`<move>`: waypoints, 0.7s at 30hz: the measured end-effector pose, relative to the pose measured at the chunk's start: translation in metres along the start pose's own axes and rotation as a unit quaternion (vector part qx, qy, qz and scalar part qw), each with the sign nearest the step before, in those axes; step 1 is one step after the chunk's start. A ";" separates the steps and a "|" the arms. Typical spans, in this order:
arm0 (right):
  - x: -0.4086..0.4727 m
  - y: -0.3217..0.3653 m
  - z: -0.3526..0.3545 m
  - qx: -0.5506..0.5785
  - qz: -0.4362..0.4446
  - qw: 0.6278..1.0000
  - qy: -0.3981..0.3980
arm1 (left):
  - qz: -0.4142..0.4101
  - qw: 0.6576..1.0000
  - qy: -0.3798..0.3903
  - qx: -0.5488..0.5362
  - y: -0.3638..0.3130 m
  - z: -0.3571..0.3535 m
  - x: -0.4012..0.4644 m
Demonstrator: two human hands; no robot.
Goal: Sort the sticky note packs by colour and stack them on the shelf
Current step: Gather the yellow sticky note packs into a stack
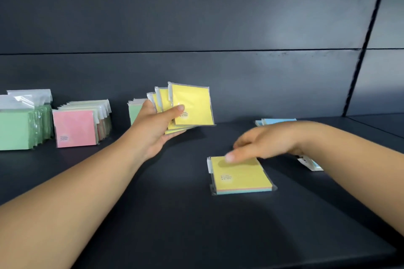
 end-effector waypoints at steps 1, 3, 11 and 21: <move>-0.003 -0.003 -0.007 -0.015 -0.003 1.000 0.017 | 0.005 1.000 0.004 0.010 0.002 -0.001 -0.001; -0.006 -0.005 -0.012 -0.024 -0.008 0.999 0.022 | 0.014 0.999 0.012 0.028 0.006 -0.004 -0.003; -0.007 -0.014 -0.016 -0.017 -0.062 0.996 0.054 | 0.056 0.996 0.038 0.059 0.018 -0.013 -0.012; -0.033 -0.013 0.045 0.247 0.063 0.967 -0.022 | 0.092 0.992 0.074 -0.034 0.017 -0.028 -0.025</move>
Point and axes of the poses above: each hand's wrist, its own x-axis towards the middle knuckle, its own z-axis out of the back of the hand, y = z × x, the point moved 9 cm from there along x, towards the middle knuckle, and after that the axes turned 7 degrees about -z, right-handed, at the moved point
